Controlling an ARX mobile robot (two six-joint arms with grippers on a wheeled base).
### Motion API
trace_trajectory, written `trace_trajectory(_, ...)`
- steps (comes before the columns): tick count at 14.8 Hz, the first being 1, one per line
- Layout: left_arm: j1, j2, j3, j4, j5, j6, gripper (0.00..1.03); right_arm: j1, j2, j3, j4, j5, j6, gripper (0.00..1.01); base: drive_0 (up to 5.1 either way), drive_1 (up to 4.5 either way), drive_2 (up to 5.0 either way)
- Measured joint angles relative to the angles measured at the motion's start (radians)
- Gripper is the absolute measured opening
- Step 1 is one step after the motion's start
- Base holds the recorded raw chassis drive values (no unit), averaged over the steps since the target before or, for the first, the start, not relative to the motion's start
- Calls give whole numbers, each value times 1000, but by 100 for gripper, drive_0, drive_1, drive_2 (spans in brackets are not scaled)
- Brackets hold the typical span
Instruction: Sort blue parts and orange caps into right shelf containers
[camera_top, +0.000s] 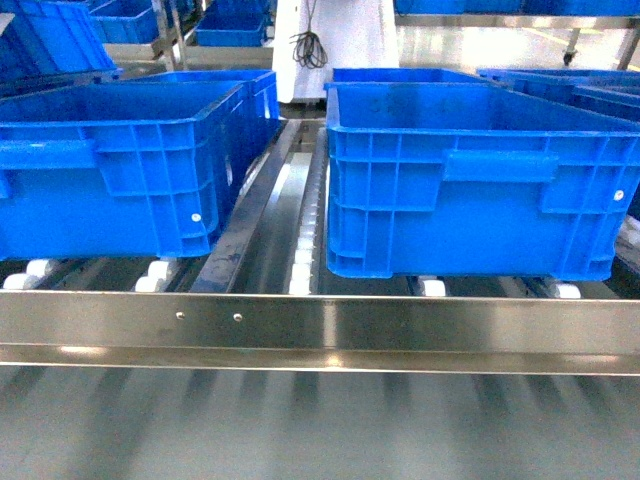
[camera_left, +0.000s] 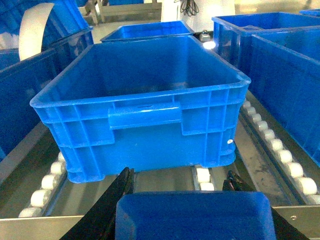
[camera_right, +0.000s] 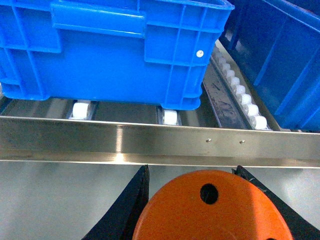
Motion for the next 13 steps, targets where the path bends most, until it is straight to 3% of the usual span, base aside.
trace_trajectory(13, 0, 0, 0, 0, 0, 0, 44, 0, 0, 0, 0, 0, 0, 43, 0, 0, 0)
